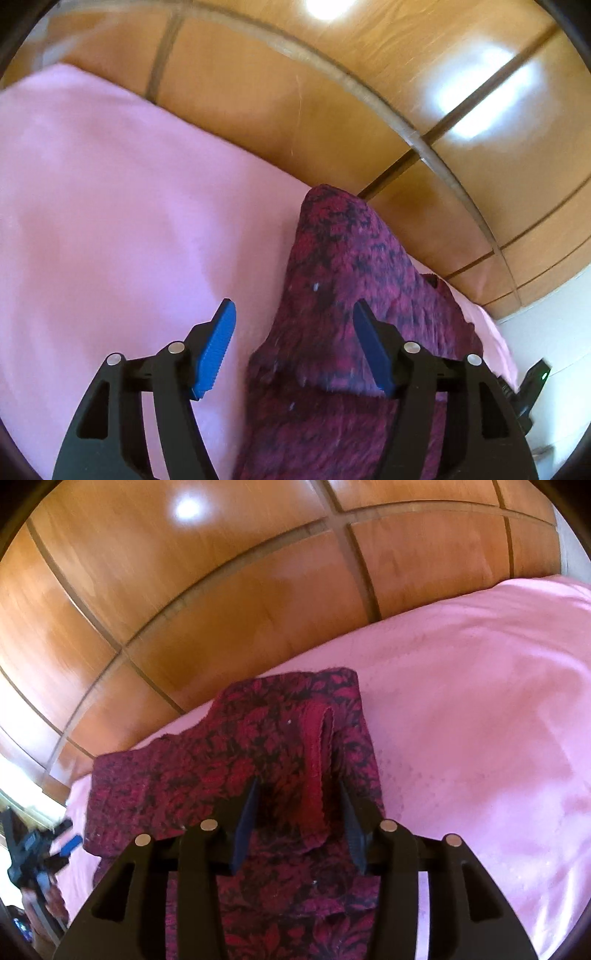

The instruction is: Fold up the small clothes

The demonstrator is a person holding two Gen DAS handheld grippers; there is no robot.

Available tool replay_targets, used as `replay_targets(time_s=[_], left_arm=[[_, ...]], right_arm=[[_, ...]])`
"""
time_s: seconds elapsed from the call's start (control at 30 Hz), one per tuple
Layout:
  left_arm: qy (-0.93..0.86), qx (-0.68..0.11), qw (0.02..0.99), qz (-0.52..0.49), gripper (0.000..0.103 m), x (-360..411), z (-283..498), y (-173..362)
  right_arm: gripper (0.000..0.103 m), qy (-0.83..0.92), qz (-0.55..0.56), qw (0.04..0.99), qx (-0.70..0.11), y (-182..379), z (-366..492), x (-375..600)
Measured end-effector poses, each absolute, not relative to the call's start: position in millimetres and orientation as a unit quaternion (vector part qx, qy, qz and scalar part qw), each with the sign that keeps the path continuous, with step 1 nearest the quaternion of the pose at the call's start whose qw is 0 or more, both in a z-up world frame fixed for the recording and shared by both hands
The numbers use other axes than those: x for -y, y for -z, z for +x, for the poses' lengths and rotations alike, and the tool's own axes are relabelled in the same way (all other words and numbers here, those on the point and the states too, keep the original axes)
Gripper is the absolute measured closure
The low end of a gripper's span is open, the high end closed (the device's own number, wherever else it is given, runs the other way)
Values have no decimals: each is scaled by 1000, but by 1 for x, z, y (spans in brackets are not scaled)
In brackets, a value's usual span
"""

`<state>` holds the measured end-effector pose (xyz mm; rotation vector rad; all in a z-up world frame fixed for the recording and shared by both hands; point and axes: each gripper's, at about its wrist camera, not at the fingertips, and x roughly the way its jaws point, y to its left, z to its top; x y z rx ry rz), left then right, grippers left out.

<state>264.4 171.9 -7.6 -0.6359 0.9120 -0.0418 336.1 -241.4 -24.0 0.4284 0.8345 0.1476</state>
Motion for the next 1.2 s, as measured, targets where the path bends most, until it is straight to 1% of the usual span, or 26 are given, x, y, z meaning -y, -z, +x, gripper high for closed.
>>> replay_targets(time_s=[0.03, 0.07, 0.1, 0.23, 0.33, 0.43, 0.47, 0.5, 0.53, 0.57, 0.6, 0.67, 0.73, 0.77, 0.9, 1.0, 1.03, 1.07, 1.1, 1.13, 1.2], left_arm=[[10, -437, 846, -305, 39, -173, 274, 10], [9, -438, 845, -308, 39, -175, 280, 11], [14, -439, 842, -314, 39, -175, 285, 11], [33, -444, 831, -333, 39, -180, 306, 17], [50, -462, 814, -347, 39, -182, 323, 28], [76, -478, 795, -365, 39, -178, 343, 41], [76, -478, 794, -369, 41, -175, 350, 42], [87, -475, 792, -373, 66, -173, 353, 42], [97, -472, 793, -372, 77, -171, 354, 41], [83, -461, 809, -357, 82, -166, 351, 35], [82, -446, 824, -340, 85, -161, 346, 29], [75, -423, 857, -286, 85, -146, 332, 15], [68, -414, 873, -248, 85, -135, 324, 9], [57, -415, 880, -226, 85, -131, 324, 9], [11, -443, 879, -179, 82, -123, 338, 19], [-43, -442, 888, -118, 72, -112, 341, 17], [-62, -430, 894, -105, 72, -108, 336, 10], [-82, -403, 907, -91, 72, -103, 327, 0], [-79, -372, 921, -86, 72, -99, 317, -11], [-56, -340, 935, -83, 71, -92, 308, -22], [-19, -325, 943, -71, 68, -82, 305, -31]], right_arm=[[77, -72, 201, 890, -403, 24, 338, 238], [88, -62, 185, 895, -402, 22, 339, 234], [91, -55, 172, 900, -398, 18, 336, 232], [92, -64, 163, 909, -379, 4, 319, 235], [92, -56, 148, 907, -391, 15, 313, 236], [91, -53, 156, 905, -393, 22, 318, 237], [90, -53, 157, 905, -392, 21, 320, 236], [87, -52, 155, 905, -394, 21, 322, 236], [87, -50, 152, 905, -395, 20, 322, 236], [84, -46, 142, 907, -394, 17, 321, 234], [79, -34, 126, 913, -388, 11, 318, 231], [79, -12, 98, 927, -361, -4, 309, 225], [69, -21, 89, 937, -336, -17, 301, 215], [62, -37, 84, 937, -336, -20, 302, 207], [62, -64, 57, 926, -368, -8, 318, 174], [57, -53, 44, 917, -392, 11, 331, 164], [57, -48, 40, 919, -390, 13, 331, 162], [53, -47, 39, 920, -387, 13, 331, 161], [50, -49, 41, 920, -386, 12, 330, 161], [48, -53, 44, 921, -384, 12, 329, 161], [47, -56, 37, 922, -380, 14, 332, 159]])
